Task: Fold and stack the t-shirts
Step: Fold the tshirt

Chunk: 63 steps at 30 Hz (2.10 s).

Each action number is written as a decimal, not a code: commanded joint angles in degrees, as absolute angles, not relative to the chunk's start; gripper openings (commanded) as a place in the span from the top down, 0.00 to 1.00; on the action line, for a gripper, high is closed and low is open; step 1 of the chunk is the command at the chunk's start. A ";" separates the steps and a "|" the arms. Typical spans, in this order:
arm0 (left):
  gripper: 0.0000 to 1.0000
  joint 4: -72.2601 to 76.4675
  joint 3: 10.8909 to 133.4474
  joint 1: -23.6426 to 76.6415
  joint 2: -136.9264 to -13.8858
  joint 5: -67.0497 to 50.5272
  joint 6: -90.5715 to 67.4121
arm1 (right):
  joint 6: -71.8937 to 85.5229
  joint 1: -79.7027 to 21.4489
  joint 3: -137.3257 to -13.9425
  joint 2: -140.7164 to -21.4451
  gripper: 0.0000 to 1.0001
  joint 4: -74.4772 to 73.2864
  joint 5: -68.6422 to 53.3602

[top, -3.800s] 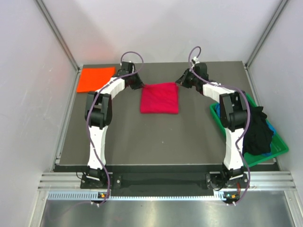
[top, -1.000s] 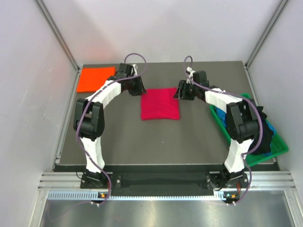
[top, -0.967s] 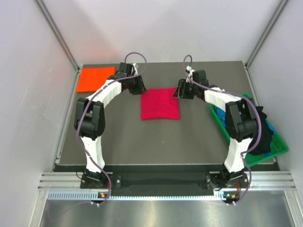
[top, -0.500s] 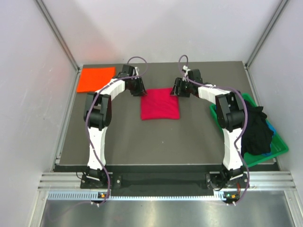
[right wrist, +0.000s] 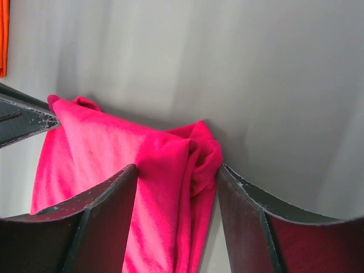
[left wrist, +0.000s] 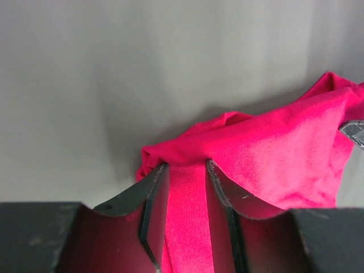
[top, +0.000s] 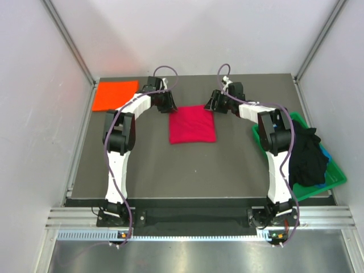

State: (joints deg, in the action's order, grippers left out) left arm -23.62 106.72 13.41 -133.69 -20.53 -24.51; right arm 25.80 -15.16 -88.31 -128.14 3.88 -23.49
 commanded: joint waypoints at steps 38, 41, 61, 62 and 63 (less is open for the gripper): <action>1.00 -6.60 71.38 14.41 -105.28 -42.10 -38.05 | 27.08 -15.46 -84.30 -109.78 1.00 -9.84 -37.09; 1.00 -5.80 70.84 15.81 -107.39 -40.97 -38.32 | 24.26 -19.42 -85.08 -110.91 1.00 -12.83 -39.10; 1.00 -10.45 65.65 18.81 -106.79 -20.38 -37.26 | 19.51 -19.60 -77.69 -118.93 0.97 -11.34 -44.12; 1.00 -10.55 66.52 18.81 -105.57 -20.65 -37.44 | 19.69 -19.77 -78.04 -117.87 0.97 -11.34 -44.12; 1.00 -10.63 67.14 18.81 -104.95 -20.83 -37.62 | 20.30 -19.95 -78.39 -116.56 0.96 -11.34 -44.03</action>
State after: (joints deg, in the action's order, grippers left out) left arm -11.20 63.88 19.25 -108.57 -23.83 -37.60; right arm 22.48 -20.32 -76.66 -121.73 -9.91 -46.76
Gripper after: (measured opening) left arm 0.012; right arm 0.034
